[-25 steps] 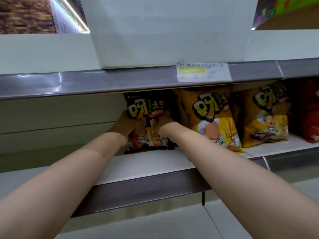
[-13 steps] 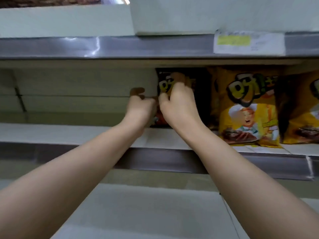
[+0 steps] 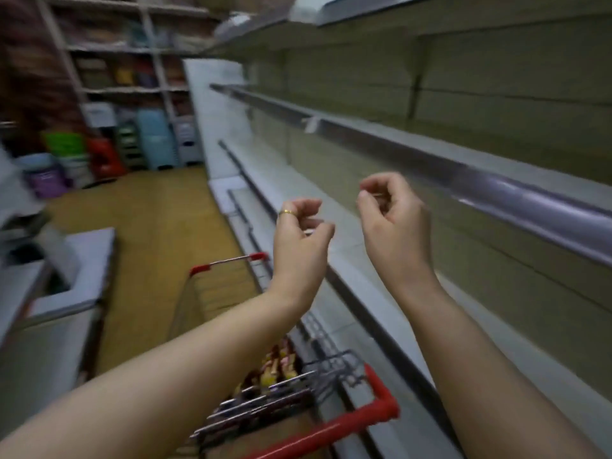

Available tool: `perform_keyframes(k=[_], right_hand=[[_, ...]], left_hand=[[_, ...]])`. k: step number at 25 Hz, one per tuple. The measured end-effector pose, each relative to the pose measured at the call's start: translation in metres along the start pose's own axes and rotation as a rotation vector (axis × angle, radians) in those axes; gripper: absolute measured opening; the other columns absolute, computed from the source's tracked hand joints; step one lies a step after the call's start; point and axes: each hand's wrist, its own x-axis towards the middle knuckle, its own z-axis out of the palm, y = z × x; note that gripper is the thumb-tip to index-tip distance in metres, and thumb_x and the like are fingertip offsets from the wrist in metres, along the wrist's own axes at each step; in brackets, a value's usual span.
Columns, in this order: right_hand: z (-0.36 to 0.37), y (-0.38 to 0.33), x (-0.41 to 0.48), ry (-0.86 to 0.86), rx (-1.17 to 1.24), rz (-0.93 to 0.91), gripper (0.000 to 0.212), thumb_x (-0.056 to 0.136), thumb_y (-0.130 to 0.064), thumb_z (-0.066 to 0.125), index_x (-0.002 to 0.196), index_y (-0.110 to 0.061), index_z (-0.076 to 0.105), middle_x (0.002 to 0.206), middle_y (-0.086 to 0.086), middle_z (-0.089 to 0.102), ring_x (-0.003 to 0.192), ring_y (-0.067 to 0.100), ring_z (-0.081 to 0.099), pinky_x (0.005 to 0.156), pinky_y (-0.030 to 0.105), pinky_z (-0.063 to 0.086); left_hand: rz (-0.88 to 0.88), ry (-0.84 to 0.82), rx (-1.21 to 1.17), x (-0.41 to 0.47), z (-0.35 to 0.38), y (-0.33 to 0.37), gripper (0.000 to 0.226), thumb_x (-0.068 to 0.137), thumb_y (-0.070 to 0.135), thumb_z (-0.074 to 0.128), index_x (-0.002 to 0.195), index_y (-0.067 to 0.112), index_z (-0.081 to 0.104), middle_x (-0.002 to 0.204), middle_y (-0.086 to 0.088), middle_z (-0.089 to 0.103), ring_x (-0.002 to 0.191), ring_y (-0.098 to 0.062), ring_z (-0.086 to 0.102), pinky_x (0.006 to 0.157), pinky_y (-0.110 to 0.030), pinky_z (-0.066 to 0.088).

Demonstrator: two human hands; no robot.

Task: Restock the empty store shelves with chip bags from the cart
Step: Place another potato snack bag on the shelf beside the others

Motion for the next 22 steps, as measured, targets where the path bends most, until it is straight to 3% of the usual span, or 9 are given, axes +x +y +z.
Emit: perform_keyframes(k=[5, 9, 13, 16, 18, 19, 22], right_hand=[[0.136, 0.029, -0.016, -0.391, 0.013, 0.144, 0.011, 0.089, -0.009, 0.053, 0.092, -0.012, 0.063, 0.084, 0.002, 0.062, 0.08, 0.016, 0.057, 0.066, 0.022, 0.04], [0.231, 0.067, -0.034, -0.744, -0.138, 0.259, 0.019, 0.094, -0.016, 0.048, 0.108, -0.012, 0.061, 0.096, 0.0, 0.062, 0.085, 0.013, 0.06, 0.068, 0.021, 0.046], [0.306, 0.128, -0.064, -1.041, -0.308, 0.38, 0.02, 0.096, -0.019, 0.047, 0.113, -0.012, 0.057, 0.105, 0.002, 0.063, 0.089, 0.016, 0.062, 0.079, 0.03, 0.053], [0.344, 0.184, -0.088, -1.227, -0.383, 0.523, 0.021, 0.095, -0.02, 0.047, 0.107, -0.01, 0.061, 0.1, 0.01, 0.065, 0.084, 0.024, 0.059, 0.067, 0.028, 0.044], [0.363, 0.217, -0.106, -1.313, -0.416, 0.629, 0.017, 0.094, -0.019, 0.047, 0.101, -0.01, 0.06, 0.09, 0.01, 0.06, 0.077, 0.021, 0.052, 0.061, 0.026, 0.037], [0.374, 0.233, -0.116, -1.343, -0.431, 0.677, 0.013, 0.094, -0.019, 0.047, 0.091, -0.012, 0.057, 0.085, 0.007, 0.057, 0.074, 0.018, 0.05, 0.06, 0.026, 0.035], [0.409, 0.277, -0.151, -1.46, -0.428, 0.834, 0.027, 0.093, -0.018, 0.049, 0.067, -0.02, 0.046, 0.069, -0.001, 0.048, 0.06, 0.012, 0.044, 0.062, 0.027, 0.039]], left_hand=[[-0.355, 0.236, 0.176, 0.03, -0.124, -0.069, 0.024, 0.085, -0.005, 0.054, 0.077, 0.018, 0.053, 0.074, 0.002, 0.053, 0.068, -0.009, 0.048, 0.062, -0.018, 0.04], [-0.641, 0.196, 0.275, 0.057, -0.201, -0.135, 0.012, 0.088, 0.004, 0.055, 0.084, 0.015, 0.054, 0.082, -0.003, 0.055, 0.077, -0.016, 0.051, 0.074, -0.028, 0.043], [-0.826, 0.203, 0.286, 0.076, -0.236, -0.203, 0.014, 0.09, 0.002, 0.051, 0.082, 0.013, 0.052, 0.076, -0.002, 0.052, 0.065, -0.012, 0.045, 0.057, -0.023, 0.037], [-0.96, 0.246, 0.258, 0.081, -0.248, -0.247, 0.02, 0.089, -0.001, 0.05, 0.075, 0.013, 0.049, 0.067, -0.002, 0.048, 0.057, -0.012, 0.042, 0.051, -0.021, 0.034], [-1.03, 0.271, 0.257, 0.079, -0.253, -0.271, 0.023, 0.088, -0.002, 0.05, 0.071, 0.013, 0.049, 0.064, -0.003, 0.048, 0.056, -0.012, 0.043, 0.046, -0.019, 0.033], [-1.059, 0.286, 0.252, 0.077, -0.256, -0.285, 0.023, 0.088, -0.002, 0.05, 0.071, 0.013, 0.05, 0.066, -0.004, 0.05, 0.058, -0.013, 0.045, 0.047, -0.02, 0.033], [-1.107, 0.35, 0.218, 0.074, -0.267, -0.32, 0.016, 0.089, 0.0, 0.051, 0.077, 0.01, 0.054, 0.072, -0.007, 0.053, 0.063, -0.015, 0.048, 0.051, -0.023, 0.035]])
